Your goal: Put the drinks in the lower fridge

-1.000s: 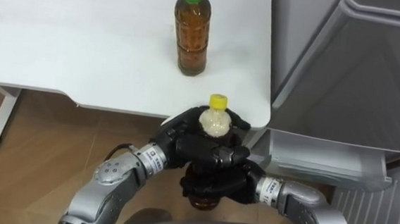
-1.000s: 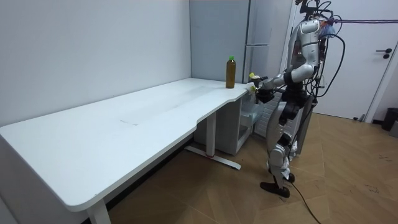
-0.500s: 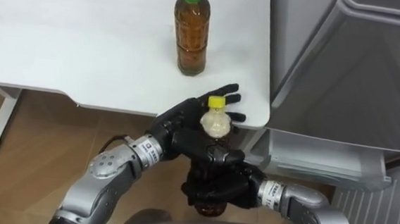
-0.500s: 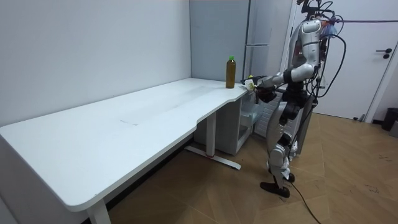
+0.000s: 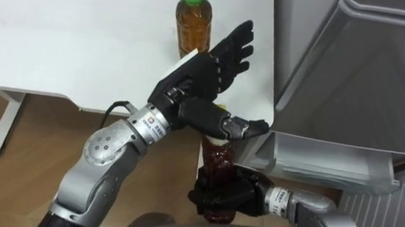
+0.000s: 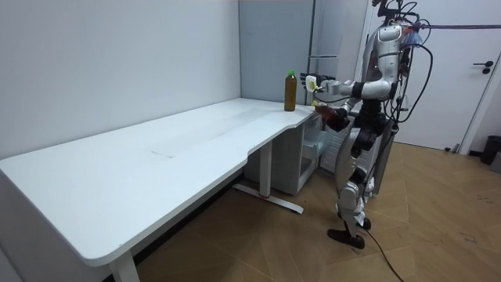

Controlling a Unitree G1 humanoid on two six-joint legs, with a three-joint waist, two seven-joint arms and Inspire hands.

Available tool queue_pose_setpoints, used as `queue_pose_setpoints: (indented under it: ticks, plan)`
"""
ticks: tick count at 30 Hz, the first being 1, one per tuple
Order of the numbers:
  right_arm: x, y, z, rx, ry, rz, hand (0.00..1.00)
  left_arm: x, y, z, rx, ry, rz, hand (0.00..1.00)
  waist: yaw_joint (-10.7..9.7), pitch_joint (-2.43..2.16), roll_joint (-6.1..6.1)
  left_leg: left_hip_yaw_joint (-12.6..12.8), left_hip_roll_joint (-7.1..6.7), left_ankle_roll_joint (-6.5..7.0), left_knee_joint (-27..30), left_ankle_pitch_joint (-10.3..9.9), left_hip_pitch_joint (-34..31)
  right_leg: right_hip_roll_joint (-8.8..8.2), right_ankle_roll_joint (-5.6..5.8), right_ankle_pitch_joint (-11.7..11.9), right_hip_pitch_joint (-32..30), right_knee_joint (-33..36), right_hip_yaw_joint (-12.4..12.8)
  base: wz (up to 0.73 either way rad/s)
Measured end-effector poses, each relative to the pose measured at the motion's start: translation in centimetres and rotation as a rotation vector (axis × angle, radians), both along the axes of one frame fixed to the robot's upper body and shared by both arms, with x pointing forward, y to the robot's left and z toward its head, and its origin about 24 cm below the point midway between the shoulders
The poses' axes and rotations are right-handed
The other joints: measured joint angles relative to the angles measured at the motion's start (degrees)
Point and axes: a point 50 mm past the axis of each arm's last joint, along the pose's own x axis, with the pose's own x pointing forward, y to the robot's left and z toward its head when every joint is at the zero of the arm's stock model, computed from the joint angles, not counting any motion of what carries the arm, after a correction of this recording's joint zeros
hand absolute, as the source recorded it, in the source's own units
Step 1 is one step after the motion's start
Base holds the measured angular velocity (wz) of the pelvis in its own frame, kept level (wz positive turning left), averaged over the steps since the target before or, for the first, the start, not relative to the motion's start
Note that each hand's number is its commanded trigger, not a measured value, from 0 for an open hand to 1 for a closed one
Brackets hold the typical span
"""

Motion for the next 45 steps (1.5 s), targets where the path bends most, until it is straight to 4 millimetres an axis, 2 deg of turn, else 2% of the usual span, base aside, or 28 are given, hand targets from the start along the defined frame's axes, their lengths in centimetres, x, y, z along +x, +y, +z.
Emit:
queue_pose_setpoints:
  ticks: [5, 8, 10, 13, 17, 18, 21, 25, 28, 36, 41, 45]
  plan:
    - [-0.1, -0.1, -0.1, -0.026, -0.002, 0.024, 1.00, 0.4, -0.2, 1.1, -0.008, -0.052, -0.014, 0.00, 0.2, 0.08, -0.18, 0.0, -0.05, 0.03, 0.2, 0.0, 0.0, -0.01, 0.00, 0.0, -0.1, 0.0, -0.1, 0.00]
    - [-0.4, -0.4, -0.7, -0.043, 0.032, 0.010, 1.00, 0.6, -0.6, 3.1, -0.035, -0.141, -0.027, 0.00, 0.4, 0.08, 0.04, 0.0, -0.05, 0.03, 0.2, 0.0, -0.1, -0.02, 0.00, 0.0, -0.2, 0.0, 0.0, 0.00]
    - [-0.6, -0.5, -0.9, -0.049, 0.044, 0.009, 1.00, 0.7, -0.9, 4.4, -0.068, -0.209, -0.031, 0.00, 1.2, 0.10, 0.68, 0.2, -0.05, 0.03, 0.2, 0.0, 0.1, -0.05, 0.00, 0.0, -0.2, 0.0, 0.1, -0.04]
    - [-0.6, -0.6, -0.9, -0.055, 0.045, 0.004, 1.00, 0.7, -1.1, 5.2, -0.113, -0.234, -0.015, 0.00, 1.4, -0.08, 1.53, 0.2, -0.02, 0.02, 0.1, 0.0, 0.4, -0.02, 0.00, 0.0, 0.2, 0.0, 0.0, 0.00]
    - [-0.7, -0.8, -1.0, -0.071, 0.042, -0.010, 1.00, 0.6, -0.8, 6.4, -0.162, -0.270, 0.008, 0.00, 1.4, -0.18, 2.01, 0.2, 0.06, -0.03, 0.0, 0.0, 0.7, 0.04, 0.00, 0.0, 0.5, 0.0, 0.0, 0.00]
    - [-0.7, -0.9, -1.1, -0.077, 0.043, -0.013, 1.00, 0.6, -0.6, 6.9, -0.175, -0.291, 0.027, 0.00, 1.4, -0.02, 2.16, 0.2, 0.06, -0.03, -0.1, 0.0, 1.0, 0.04, 0.00, 0.0, 1.0, -0.1, 0.0, 0.00]
    - [-0.8, -1.1, -1.2, -0.091, 0.039, -0.030, 1.00, 0.6, 0.4, 8.0, -0.182, -0.349, 0.090, 0.00, 1.6, 0.03, 2.15, 0.2, 0.00, -0.08, -0.4, 0.0, 1.6, 0.04, 0.01, 0.0, 1.4, -0.1, 0.2, 0.00]
    - [-1.3, -1.4, -1.3, -0.086, 0.043, -0.071, 1.00, 0.4, 1.9, 9.9, -0.211, -0.450, 0.192, 0.00, 2.1, -0.30, 1.39, 0.3, -0.12, -0.13, -0.6, 0.2, 1.7, 0.02, -0.02, -0.2, 1.2, -0.1, 0.3, 0.00]
    - [-1.9, -1.7, -1.4, -0.088, 0.053, -0.091, 1.00, 0.5, 2.8, 10.3, -0.187, -0.487, 0.275, 0.00, 3.4, -0.54, 0.92, 0.7, -0.04, -0.13, -0.9, 0.2, 2.3, 0.02, -0.02, -0.2, 1.7, -0.1, 0.5, -0.06]
    - [-2.7, -2.6, -1.4, -0.088, 0.059, -0.159, 1.00, 0.8, 5.7, 10.9, -0.120, -0.539, 0.502, 0.00, 6.0, -0.51, 0.87, 0.5, -0.08, -0.12, -1.1, 0.2, 3.0, 0.07, -0.02, -0.2, 2.3, -0.1, 0.2, 0.00]
    - [-3.1, -2.8, -1.5, -0.088, 0.064, -0.165, 1.00, 0.7, 6.7, 11.3, -0.100, -0.581, 0.613, 0.00, 6.3, -0.45, 0.97, -0.2, -0.28, -0.12, -1.1, 0.2, 3.1, 0.11, -0.03, -0.2, 3.2, -1.1, 0.0, 0.07]
    - [-3.1, -3.0, -1.5, -0.116, 0.038, -0.158, 1.00, 0.5, 8.0, 11.6, -0.003, -0.635, 0.736, 0.00, 6.4, -0.33, 1.18, -0.4, -0.34, -0.12, -1.1, 0.2, 3.1, 0.14, -0.03, -0.2, 3.2, -1.1, -0.6, 0.03]
